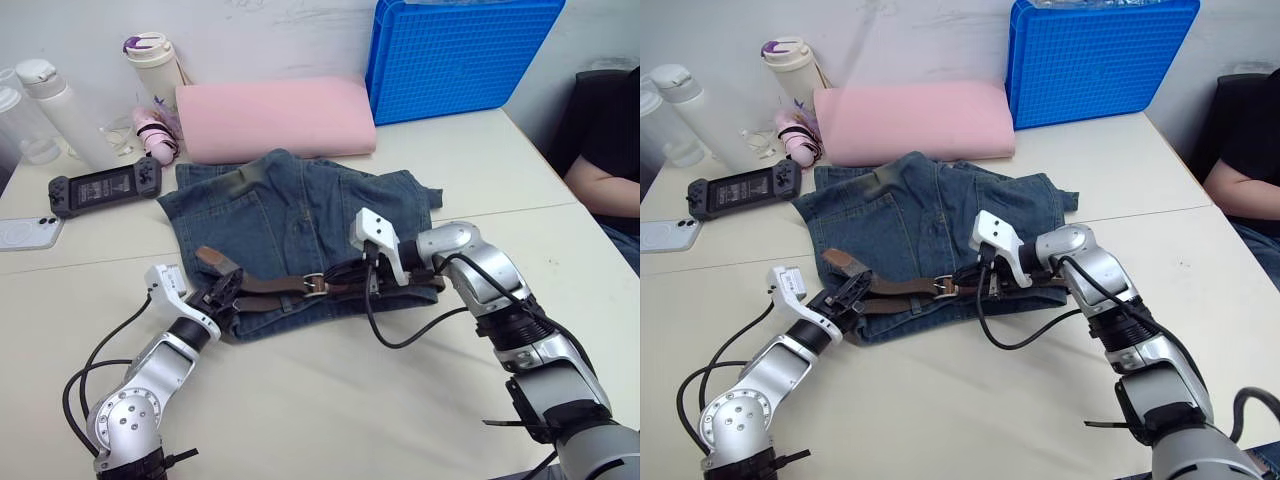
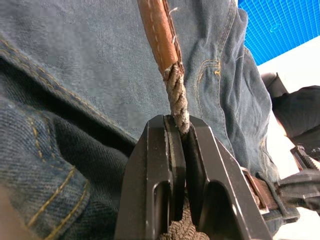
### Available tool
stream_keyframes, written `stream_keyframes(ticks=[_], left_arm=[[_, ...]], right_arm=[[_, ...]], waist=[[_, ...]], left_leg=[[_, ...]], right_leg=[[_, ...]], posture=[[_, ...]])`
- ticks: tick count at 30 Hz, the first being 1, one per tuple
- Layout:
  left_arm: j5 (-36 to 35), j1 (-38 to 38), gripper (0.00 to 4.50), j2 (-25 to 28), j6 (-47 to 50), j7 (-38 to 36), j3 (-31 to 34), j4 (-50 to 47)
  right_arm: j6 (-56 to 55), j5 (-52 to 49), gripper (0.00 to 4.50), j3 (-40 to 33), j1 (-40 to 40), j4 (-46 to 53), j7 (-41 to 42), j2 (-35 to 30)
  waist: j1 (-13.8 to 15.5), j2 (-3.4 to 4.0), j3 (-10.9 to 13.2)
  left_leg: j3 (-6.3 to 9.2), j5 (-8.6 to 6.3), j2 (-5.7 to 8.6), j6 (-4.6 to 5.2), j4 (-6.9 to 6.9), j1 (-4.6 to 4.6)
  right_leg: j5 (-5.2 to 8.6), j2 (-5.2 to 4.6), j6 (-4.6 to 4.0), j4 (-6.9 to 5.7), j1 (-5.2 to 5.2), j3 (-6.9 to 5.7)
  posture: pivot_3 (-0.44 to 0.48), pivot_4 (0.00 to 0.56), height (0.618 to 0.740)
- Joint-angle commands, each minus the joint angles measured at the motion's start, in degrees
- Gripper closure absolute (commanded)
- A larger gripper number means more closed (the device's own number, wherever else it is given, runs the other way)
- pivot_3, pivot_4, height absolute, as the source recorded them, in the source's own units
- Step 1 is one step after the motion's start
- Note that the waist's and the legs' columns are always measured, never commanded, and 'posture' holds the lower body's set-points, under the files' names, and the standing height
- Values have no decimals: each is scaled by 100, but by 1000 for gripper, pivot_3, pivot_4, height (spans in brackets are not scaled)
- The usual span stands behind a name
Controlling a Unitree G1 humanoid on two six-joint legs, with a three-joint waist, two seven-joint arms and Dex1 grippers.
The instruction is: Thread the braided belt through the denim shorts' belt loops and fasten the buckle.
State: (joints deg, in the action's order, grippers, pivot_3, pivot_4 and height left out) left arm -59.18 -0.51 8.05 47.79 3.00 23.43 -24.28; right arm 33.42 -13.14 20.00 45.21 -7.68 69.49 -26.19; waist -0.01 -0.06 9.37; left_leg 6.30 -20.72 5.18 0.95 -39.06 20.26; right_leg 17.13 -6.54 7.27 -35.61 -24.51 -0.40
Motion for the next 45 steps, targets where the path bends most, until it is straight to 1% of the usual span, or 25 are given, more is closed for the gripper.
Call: stream_keyframes(ticks=[1,9,22,26,29,33,34,36,38,41,45], left_arm=[[17,94,4500,80,-143,-76,-31,-38],[8,158,4500,115,-248,-128,-178,-28],[28,226,4500,185,-351,-227,-370,-39],[15,165,4500,208,-384,-253,-376,-2],[67,79,4500,373,-353,-472,-463,63],[11,-47,4500,502,-373,-684,-475,137],[-19,-141,4500,545,-369,-727,-468,162],[-81,-378,4500,624,-365,-810,-433,244],[-219,-685,4500,654,-374,-841,-350,363],[-424,-1141,4500,673,-378,-859,-258,539],[-727,-1867,4500,828,-184,-984,-266,773]], right_arm=[[-222,22,4452,42,238,-187,79,162],[-490,251,4452,201,668,-1102,263,513],[-569,635,4452,500,672,-1771,469,741],[-547,877,4452,867,715,-2105,793,730],[-790,1310,4452,1309,908,-2771,972,937],[-952,1696,4452,1576,1095,-3390,1047,1209],[-1004,1809,4452,1646,1122,-3543,1076,1267],[-1099,2013,4452,1769,1131,-3791,1143,1350],[-1186,2227,4452,1875,1113,-4026,1174,1408],[-1304,2444,4452,2001,1054,-4216,1304,1408],[-1401,2581,4452,2037,925,-4214,1386,1344]], waist=[[2,0,0],[-1,0,0],[-9,3,-2],[-6,6,-21],[-19,4,-60],[-23,3,-115],[-23,4,-117],[-17,-6,-134],[-17,3,-180],[-32,16,-260],[-41,20,-267]], left_leg=[[0,0,0,0,0,0],[2,0,2,0,1,0],[5,0,2,0,1,-2],[5,0,3,0,1,-5],[9,-1,4,0,3,-8],[14,-7,3,-7,19,-39],[18,-15,4,-5,42,-89],[32,-22,3,-5,75,-144],[44,-26,3,-10,100,-184],[84,-57,8,-15,104,-216],[113,-80,8,-18,104,-240]], right_leg=[[0,0,0,0,0,0],[0,1,0,-1,0,-1],[0,0,0,-2,1,-2],[0,0,0,-1,2,-2],[0,0,0,-1,4,-1],[3,2,-6,0,19,4],[6,6,-10,5,51,13],[9,11,-16,18,90,15],[12,17,-22,30,116,19],[17,40,-32,29,122,41],[18,86,-32,14,110,76]], posture=[[0,150,740],[0,150,740],[0,150,740],[0,150,740],[0,150,740],[0,150,740],[0,150,740],[0,150,740],[0,150,740],[0,150,740],[0,150,740]])
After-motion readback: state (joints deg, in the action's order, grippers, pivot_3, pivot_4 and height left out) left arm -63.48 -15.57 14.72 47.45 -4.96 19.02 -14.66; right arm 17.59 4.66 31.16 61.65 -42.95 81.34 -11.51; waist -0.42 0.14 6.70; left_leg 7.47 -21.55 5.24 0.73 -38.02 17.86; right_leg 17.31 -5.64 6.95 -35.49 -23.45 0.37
